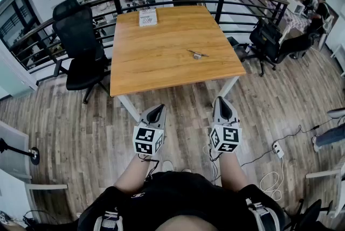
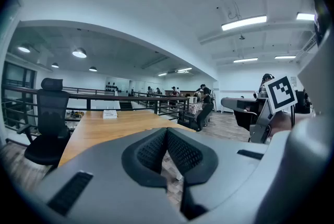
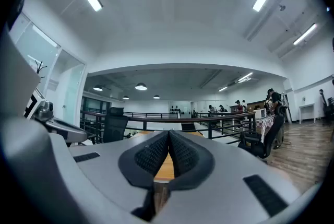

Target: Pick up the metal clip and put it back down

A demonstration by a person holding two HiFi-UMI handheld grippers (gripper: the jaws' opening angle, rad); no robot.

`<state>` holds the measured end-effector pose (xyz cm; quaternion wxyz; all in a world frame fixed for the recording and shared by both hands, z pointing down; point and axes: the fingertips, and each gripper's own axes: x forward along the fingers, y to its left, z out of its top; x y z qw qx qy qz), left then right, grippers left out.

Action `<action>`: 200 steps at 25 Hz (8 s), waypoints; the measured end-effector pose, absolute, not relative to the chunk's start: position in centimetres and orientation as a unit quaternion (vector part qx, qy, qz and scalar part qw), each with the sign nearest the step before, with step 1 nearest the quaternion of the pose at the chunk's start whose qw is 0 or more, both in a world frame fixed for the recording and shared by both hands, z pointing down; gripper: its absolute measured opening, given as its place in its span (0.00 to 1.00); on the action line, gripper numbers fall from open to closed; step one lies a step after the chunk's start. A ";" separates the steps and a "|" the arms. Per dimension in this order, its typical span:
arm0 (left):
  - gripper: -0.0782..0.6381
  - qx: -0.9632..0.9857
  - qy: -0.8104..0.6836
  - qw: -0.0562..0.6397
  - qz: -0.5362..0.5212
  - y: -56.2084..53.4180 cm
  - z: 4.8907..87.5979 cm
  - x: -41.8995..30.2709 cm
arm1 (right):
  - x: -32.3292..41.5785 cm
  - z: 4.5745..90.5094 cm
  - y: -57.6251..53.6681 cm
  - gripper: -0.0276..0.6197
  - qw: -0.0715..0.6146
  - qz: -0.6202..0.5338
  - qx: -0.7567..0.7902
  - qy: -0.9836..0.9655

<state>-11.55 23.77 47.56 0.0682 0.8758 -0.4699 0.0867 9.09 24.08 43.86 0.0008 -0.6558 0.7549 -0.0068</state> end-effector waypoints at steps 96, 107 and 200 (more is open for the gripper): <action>0.13 0.863 -0.486 0.079 0.117 -41.7 50.1 -2.6 | 15.3 52.1 -43.1 0.25 -0.162 -0.002 -0.547 0.821; 0.13 0.849 -0.508 0.090 0.118 -42.2 50.7 -5.4 | 12.6 61.3 -43.2 0.35 -0.316 -0.014 -0.460 0.830; 0.13 0.839 -0.523 0.082 0.121 -41.1 50.2 -6.5 | 12.1 45.8 -44.0 0.08 -0.130 0.050 -0.570 0.810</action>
